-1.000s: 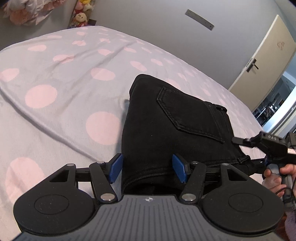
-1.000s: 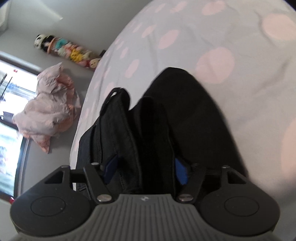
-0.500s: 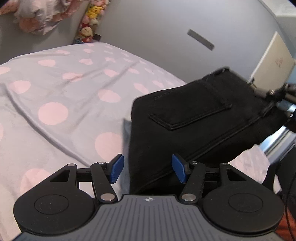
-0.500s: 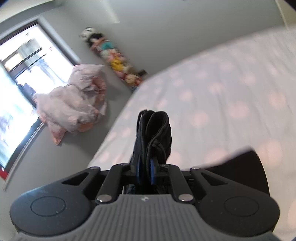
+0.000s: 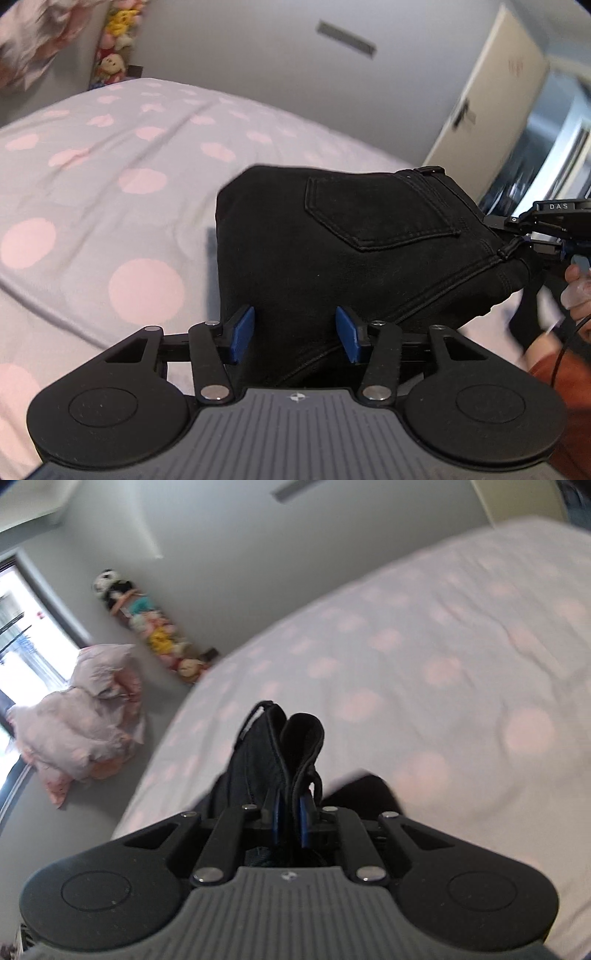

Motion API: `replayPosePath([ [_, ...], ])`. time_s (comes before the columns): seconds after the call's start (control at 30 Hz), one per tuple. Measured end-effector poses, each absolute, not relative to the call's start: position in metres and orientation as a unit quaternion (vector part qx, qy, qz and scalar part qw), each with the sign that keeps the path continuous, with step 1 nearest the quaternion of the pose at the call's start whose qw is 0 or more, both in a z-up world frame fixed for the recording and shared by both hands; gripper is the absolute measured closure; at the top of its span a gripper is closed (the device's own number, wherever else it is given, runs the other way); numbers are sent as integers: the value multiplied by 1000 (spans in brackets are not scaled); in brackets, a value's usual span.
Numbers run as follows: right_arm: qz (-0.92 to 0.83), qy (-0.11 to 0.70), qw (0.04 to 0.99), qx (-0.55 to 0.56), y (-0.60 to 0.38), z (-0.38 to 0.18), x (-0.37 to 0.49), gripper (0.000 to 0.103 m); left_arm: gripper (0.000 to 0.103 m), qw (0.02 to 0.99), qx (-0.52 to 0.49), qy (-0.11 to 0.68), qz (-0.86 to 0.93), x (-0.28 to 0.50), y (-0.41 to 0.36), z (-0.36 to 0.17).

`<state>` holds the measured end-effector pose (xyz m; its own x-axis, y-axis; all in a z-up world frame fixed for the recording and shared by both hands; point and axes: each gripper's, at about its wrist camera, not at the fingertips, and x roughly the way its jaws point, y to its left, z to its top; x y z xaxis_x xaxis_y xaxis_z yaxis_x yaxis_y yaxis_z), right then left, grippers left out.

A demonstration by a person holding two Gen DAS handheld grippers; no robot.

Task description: Fold clothes

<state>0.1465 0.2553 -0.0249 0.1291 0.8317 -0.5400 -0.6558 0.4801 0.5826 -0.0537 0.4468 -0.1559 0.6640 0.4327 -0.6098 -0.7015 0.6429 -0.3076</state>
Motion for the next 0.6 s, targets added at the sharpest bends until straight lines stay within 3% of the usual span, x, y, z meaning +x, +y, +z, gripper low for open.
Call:
replayPosePath([
  [0.3, 465, 464, 749, 92, 246, -102, 167, 90, 39, 862, -220, 307, 337, -28, 438, -179],
  [0.4, 460, 464, 752, 90, 247, -106, 163, 86, 39, 868, -216, 297, 335, -36, 433, -168],
  [0.47, 458, 457, 757, 96, 239, -101, 161, 81, 45, 871, -214, 290, 333, -41, 430, -160],
  [0.6, 474, 376, 793, 67, 226, -77, 149, 79, 45, 885, -172, 264, 342, -53, 428, -124],
])
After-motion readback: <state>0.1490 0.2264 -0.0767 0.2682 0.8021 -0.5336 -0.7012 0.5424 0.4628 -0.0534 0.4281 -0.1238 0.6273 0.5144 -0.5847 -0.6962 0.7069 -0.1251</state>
